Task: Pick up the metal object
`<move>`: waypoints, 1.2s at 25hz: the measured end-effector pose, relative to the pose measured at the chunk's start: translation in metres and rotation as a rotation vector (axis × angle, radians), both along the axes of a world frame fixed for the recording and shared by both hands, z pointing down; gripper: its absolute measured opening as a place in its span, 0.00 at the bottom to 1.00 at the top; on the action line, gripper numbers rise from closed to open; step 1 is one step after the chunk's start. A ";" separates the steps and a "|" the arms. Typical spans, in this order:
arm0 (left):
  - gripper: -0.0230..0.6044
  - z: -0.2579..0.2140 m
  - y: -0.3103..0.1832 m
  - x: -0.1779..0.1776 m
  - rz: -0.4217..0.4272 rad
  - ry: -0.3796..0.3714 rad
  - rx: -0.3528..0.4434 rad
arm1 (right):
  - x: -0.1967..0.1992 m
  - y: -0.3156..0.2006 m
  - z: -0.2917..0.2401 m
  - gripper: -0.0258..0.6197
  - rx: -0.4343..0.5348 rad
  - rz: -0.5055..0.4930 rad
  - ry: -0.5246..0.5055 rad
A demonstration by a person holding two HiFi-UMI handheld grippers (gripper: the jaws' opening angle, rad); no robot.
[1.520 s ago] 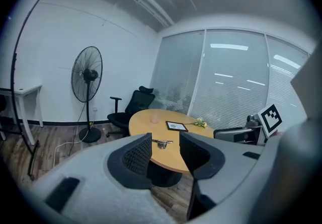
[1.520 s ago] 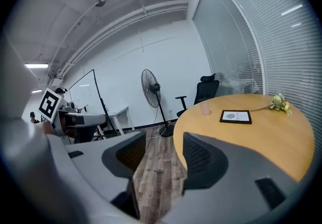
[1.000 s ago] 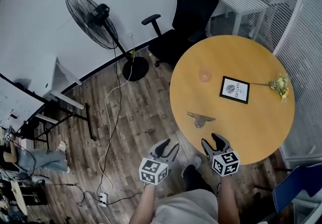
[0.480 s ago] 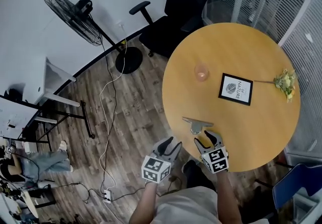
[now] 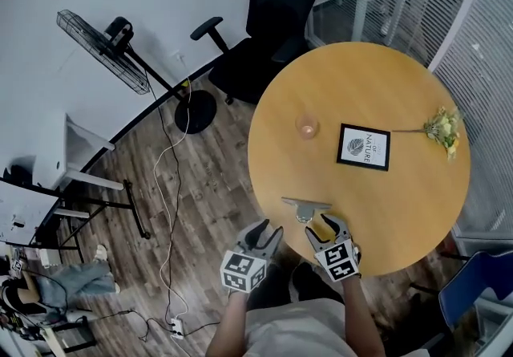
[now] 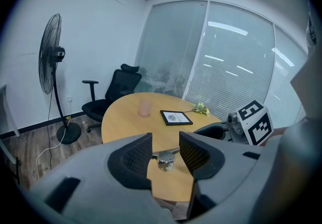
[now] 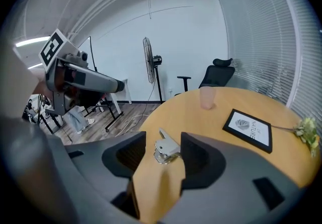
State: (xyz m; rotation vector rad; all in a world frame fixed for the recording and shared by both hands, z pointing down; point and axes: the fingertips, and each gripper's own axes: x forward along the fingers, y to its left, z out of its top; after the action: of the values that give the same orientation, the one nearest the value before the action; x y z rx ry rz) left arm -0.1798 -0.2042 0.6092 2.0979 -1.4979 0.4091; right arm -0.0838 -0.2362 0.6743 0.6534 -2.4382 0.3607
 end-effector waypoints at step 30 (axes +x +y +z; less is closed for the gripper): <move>0.29 0.052 -0.020 0.008 0.304 0.021 0.010 | -0.024 -0.003 0.032 0.36 0.192 -0.149 0.306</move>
State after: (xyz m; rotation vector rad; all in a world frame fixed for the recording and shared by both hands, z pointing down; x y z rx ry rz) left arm -0.1723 -0.2243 0.6610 2.3370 -1.1726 0.4879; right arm -0.1078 -0.2395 0.7061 0.5565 -2.2241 -0.0342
